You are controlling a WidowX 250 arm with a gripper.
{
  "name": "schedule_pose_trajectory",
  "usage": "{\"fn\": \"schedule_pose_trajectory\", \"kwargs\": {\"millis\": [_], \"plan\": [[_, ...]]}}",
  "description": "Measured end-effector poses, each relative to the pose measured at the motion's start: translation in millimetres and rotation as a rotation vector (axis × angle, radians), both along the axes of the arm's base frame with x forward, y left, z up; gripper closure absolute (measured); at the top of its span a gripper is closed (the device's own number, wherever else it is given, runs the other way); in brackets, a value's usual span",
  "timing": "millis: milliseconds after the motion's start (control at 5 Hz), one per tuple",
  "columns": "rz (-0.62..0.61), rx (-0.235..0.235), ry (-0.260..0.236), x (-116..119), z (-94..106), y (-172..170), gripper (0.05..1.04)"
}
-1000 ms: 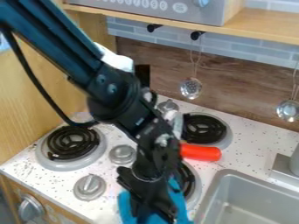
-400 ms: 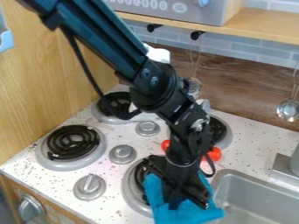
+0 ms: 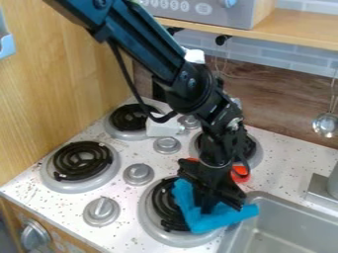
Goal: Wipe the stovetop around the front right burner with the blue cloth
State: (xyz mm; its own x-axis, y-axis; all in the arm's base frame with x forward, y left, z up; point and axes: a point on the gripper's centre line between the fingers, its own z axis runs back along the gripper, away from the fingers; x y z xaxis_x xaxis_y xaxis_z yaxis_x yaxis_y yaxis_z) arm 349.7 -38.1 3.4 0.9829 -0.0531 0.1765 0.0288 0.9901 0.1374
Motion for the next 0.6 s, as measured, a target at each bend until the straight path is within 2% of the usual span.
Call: {"fn": "schedule_pose_trajectory", "kwargs": {"millis": [600], "plan": [[0.016, 0.038, -0.020, 30, -2.0, 7, 1.006]]}}
